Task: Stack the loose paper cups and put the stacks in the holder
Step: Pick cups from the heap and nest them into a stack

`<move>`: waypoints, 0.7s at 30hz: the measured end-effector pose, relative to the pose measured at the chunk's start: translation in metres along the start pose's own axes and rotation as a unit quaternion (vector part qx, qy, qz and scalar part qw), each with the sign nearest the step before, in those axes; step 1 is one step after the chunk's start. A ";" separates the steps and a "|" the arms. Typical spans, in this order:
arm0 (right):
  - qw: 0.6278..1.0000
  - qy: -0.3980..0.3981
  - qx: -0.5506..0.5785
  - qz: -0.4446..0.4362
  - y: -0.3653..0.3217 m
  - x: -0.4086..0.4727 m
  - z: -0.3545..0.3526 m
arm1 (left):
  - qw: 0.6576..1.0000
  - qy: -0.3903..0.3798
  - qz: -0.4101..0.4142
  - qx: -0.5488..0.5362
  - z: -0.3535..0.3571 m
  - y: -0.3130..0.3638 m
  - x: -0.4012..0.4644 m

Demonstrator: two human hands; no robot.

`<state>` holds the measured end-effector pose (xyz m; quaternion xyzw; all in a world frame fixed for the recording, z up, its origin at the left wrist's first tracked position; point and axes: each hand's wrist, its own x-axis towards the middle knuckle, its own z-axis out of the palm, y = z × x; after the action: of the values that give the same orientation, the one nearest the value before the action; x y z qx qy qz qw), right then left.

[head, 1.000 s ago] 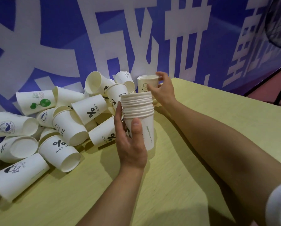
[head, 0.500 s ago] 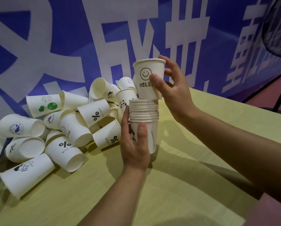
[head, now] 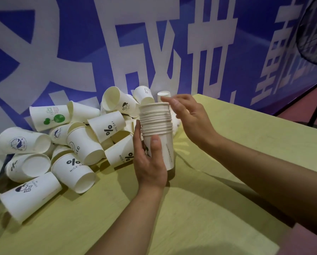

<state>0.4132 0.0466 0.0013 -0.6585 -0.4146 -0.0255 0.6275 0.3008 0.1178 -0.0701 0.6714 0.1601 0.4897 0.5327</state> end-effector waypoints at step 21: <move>0.900 -0.102 -0.418 0.072 0.050 0.014 -0.025 | 0.999 0.007 -0.009 -0.031 -0.002 -0.002 0.001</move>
<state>0.4633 0.0391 -0.0255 -0.8873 -0.3793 -0.0840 0.2485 0.2998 0.1204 -0.0714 0.6493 0.1549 0.4945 0.5566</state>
